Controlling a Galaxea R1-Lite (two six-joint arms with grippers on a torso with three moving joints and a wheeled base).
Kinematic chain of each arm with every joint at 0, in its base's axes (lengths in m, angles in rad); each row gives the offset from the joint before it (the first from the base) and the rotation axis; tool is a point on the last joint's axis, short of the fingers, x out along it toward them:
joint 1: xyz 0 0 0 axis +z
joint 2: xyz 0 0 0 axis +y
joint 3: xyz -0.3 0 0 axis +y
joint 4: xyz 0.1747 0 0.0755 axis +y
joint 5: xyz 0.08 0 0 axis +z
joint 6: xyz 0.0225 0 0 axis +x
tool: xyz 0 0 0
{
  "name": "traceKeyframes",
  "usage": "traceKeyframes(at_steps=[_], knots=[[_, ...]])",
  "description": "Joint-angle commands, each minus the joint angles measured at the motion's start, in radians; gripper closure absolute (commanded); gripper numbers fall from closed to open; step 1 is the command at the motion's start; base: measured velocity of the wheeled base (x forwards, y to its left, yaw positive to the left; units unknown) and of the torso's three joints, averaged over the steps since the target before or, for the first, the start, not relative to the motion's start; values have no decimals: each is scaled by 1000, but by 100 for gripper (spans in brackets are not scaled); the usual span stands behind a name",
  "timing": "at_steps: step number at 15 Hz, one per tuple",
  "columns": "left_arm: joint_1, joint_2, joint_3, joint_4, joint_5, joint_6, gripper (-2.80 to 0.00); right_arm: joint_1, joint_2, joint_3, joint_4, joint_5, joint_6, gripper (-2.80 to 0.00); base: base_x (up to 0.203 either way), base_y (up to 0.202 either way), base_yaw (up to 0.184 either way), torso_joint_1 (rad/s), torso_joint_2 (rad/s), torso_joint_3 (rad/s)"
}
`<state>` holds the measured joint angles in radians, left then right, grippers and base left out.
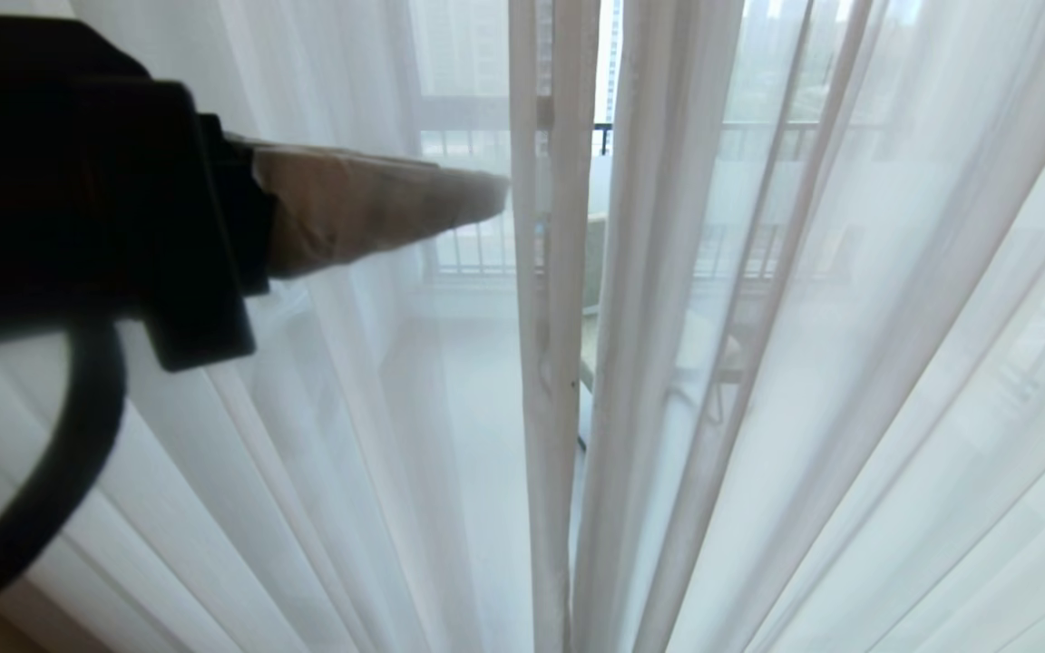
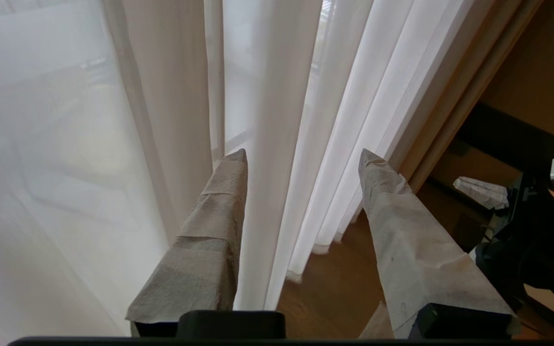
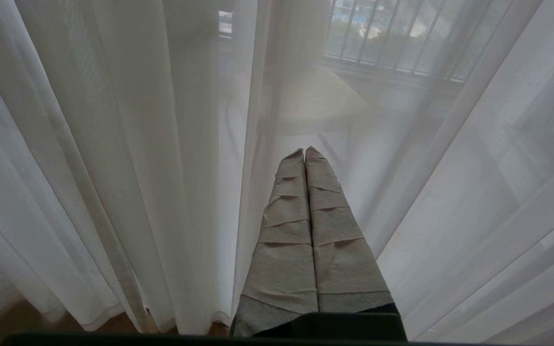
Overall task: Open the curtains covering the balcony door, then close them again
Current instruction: Pull the inner curtains open on both sides
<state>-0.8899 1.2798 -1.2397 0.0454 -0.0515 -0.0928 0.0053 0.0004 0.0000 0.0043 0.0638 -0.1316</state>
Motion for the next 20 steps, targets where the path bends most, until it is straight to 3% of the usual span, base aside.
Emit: traceKeyframes(at_steps=[1,8,16,20], knots=[[-4,30,-19,-1,0,2,-280,-1,0,0,0,1,0,0,0,0,0,0,0,0],[-8,173,-161,-2,106,30,-280,1,0,0,0,1,-1,0,0,0,0,0,0,0],[9,366,-410,-2,334,97,-280,1,0,0,0,1,0,0,0,0,0,0,0,0],[45,432,-506,-2,376,139,-280,0,0,0,0,1,0,0,0,0,0,0,0,0]])
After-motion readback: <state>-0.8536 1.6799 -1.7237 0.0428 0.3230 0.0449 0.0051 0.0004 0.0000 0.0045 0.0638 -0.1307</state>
